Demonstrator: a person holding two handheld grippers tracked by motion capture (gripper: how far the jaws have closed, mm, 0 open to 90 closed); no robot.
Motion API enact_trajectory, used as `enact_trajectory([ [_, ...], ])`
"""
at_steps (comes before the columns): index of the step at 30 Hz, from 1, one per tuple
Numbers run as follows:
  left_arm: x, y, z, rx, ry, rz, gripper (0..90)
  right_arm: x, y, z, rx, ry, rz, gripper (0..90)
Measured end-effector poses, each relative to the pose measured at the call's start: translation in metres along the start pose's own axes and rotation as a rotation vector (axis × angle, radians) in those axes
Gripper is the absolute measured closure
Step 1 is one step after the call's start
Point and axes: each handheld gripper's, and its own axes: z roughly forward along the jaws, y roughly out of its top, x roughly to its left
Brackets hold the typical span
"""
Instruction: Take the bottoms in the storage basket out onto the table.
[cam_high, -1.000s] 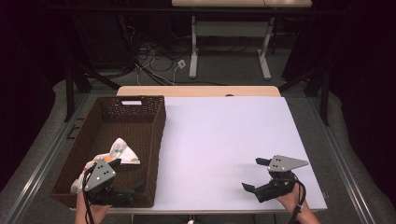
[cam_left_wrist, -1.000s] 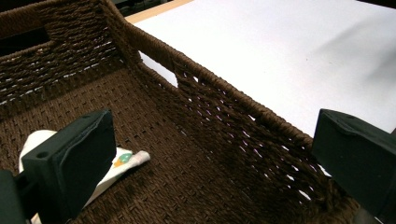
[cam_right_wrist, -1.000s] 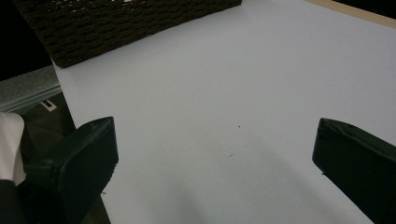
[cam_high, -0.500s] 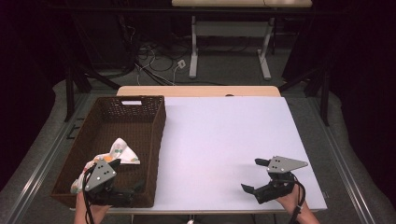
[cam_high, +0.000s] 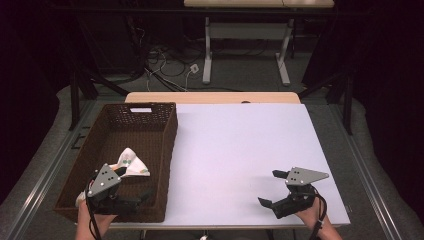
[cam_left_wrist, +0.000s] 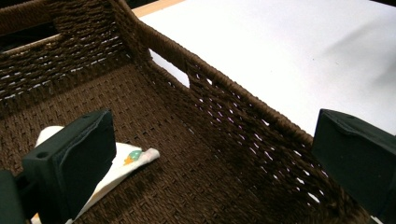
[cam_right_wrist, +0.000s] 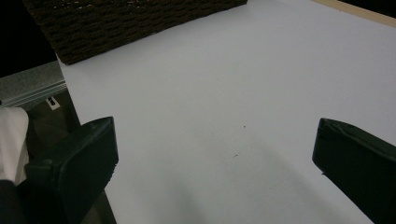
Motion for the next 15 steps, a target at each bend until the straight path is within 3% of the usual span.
enact_trajectory([
  [15, 0.012, 0.010, -0.001, 0.036, 0.004, -0.010, 0.0, 0.001, -0.001, 0.001, 0.016, -0.003, -0.001, 0.0],
])
